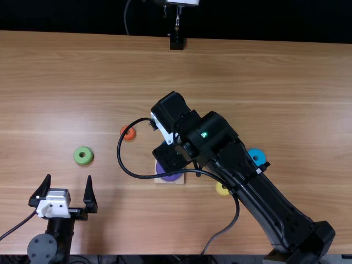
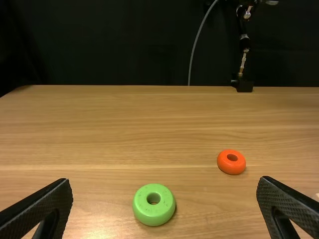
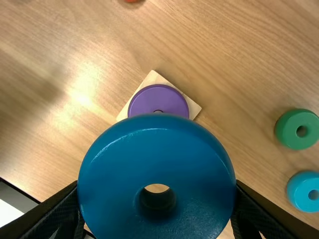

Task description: Build the Hanoi tower: stack the rings onto the peg from bottom to top in this color order: purple, dark blue, light blue, dark green, light green, yellow, orange.

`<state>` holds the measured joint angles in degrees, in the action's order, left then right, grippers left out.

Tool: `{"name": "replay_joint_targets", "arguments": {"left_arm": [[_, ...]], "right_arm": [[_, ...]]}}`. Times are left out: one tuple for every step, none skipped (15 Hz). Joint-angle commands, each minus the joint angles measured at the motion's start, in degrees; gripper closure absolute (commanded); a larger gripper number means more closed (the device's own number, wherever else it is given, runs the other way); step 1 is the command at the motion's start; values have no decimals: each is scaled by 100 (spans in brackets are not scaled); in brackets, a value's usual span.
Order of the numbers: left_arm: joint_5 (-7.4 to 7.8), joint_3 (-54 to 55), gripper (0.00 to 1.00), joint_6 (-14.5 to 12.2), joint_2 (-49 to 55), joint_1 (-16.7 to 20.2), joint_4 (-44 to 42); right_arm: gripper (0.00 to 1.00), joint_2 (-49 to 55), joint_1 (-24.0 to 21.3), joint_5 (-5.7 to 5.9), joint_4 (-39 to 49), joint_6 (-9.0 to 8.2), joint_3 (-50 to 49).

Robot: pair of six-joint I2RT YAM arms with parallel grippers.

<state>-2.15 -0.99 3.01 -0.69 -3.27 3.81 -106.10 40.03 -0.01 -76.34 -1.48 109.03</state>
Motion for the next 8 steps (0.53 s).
{"name": "replay_joint_targets", "arguments": {"left_arm": [[-6,99,0,-47,69,54,93],[-6,99,0,-47,69,54,93],[-6,99,0,-47,69,54,93],[-6,99,0,-47,69,54,93],[-6,99,0,-47,69,54,93],[-6,99,0,-47,69,54,93],[-6,99,0,-47,69,54,93],[-6,99,0,-47,69,54,83]], "right_arm": [[100,187,40,12,12,-21,-66],[100,187,40,12,12,-32,-66],[100,187,40,12,12,-42,-66],[100,187,40,12,23,-42,-66],[100,187,40,12,34,-32,-66],[100,187,49,12,34,-42,-66],[100,187,49,12,44,-42,-66],[100,187,49,12,44,-42,-66]]}}
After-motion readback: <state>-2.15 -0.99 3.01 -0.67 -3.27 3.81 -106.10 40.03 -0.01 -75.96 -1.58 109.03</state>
